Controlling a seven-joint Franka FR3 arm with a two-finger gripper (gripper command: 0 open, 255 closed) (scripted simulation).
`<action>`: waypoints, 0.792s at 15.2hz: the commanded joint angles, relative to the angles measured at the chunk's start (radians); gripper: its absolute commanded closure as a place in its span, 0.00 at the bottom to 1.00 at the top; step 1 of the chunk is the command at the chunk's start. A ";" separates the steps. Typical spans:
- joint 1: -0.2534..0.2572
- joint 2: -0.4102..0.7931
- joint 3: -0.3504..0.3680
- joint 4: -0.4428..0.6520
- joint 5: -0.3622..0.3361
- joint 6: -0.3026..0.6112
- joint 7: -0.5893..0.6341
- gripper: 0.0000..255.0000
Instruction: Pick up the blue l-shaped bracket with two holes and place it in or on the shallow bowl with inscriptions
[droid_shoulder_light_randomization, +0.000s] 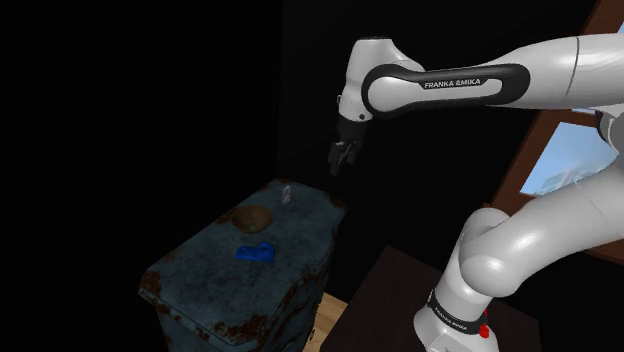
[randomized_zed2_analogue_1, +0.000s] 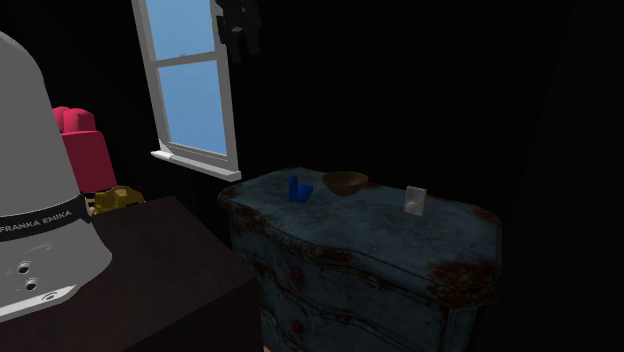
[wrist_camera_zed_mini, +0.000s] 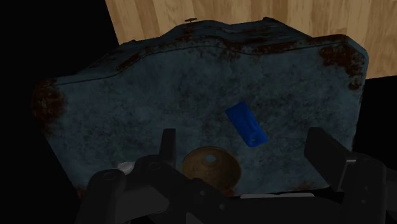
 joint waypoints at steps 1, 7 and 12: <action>0.005 0.061 -0.006 -0.002 0.001 0.060 -0.017 0.00; 0.021 0.259 -0.017 0.008 0.007 0.231 -0.066 0.00; 0.033 0.440 -0.021 0.053 0.017 0.354 -0.108 0.00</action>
